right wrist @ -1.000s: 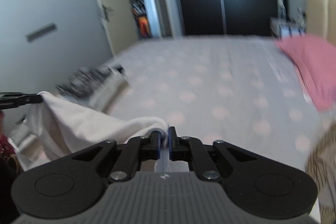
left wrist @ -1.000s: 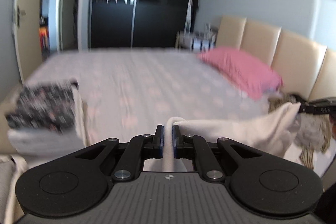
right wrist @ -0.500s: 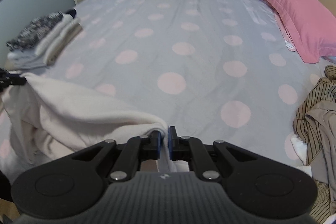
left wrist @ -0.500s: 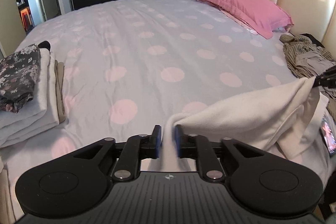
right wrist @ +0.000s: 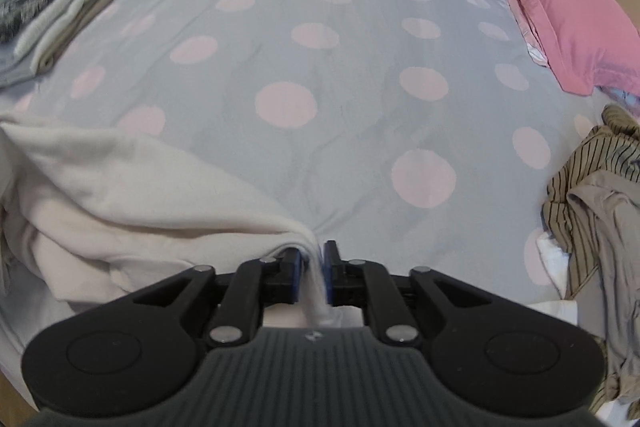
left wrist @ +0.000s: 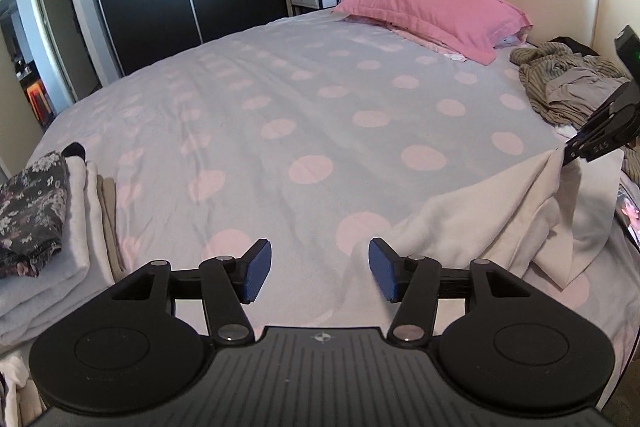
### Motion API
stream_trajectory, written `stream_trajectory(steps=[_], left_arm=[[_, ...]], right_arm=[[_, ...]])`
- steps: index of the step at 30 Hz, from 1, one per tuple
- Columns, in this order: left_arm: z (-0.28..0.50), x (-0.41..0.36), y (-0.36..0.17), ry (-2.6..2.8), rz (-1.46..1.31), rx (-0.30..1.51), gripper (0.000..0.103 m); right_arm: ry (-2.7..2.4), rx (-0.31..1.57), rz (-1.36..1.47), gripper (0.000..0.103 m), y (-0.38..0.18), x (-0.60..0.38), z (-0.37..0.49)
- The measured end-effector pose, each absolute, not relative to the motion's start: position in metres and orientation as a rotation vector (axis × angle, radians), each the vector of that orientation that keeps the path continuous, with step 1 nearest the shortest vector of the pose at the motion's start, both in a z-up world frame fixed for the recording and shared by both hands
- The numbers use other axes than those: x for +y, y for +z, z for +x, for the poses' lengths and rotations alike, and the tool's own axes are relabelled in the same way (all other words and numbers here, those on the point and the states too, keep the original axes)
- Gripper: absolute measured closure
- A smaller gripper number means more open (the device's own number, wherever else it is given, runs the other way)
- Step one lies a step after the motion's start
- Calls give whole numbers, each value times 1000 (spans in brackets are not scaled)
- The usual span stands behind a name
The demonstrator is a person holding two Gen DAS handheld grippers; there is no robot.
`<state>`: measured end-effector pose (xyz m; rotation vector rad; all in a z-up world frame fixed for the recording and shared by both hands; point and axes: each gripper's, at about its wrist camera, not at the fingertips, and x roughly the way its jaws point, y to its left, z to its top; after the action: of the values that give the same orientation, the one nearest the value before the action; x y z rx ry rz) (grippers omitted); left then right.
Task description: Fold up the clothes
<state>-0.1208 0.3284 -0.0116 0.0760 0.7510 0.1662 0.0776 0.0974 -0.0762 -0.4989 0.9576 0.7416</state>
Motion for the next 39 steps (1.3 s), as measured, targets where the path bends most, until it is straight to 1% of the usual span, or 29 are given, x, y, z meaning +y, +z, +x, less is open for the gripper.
stream_trajectory(steps=[5, 8, 15, 19, 22, 24, 26, 28, 30, 31, 32, 34, 39], left_arm=[[-125, 320, -6, 111, 75, 724, 50], [-128, 302, -6, 59, 125, 711, 50], [-120, 256, -28, -72, 239, 758, 52], [-119, 239, -46, -117, 289, 832, 51], [-121, 231, -59, -94, 338, 899, 48], [-122, 231, -67, -52, 363, 959, 44], [-122, 230, -76, -12, 395, 1023, 44], [-124, 236, -81, 8, 393, 1083, 50], [-123, 249, -80, 15, 321, 1137, 83], [-123, 257, -77, 22, 266, 1150, 87], [-122, 266, -73, 29, 212, 1158, 94], [-124, 281, -60, 67, 175, 1139, 96], [-124, 325, -30, 203, 105, 1046, 97]], right_arm=[[748, 894, -598, 81, -75, 101, 68], [769, 853, -630, 79, -72, 104, 61], [835, 825, -681, 78, -76, 109, 44], [856, 811, -735, 72, -80, 114, 35], [858, 806, -753, 72, -81, 113, 33], [855, 807, -748, 72, -80, 112, 35], [849, 809, -743, 72, -78, 110, 38], [834, 804, -741, 71, -75, 108, 41], [810, 803, -733, 70, -72, 106, 45], [800, 804, -725, 70, -71, 105, 47], [792, 805, -718, 70, -70, 104, 49], [780, 805, -710, 70, -67, 101, 52], [769, 799, -691, 70, -63, 97, 56]])
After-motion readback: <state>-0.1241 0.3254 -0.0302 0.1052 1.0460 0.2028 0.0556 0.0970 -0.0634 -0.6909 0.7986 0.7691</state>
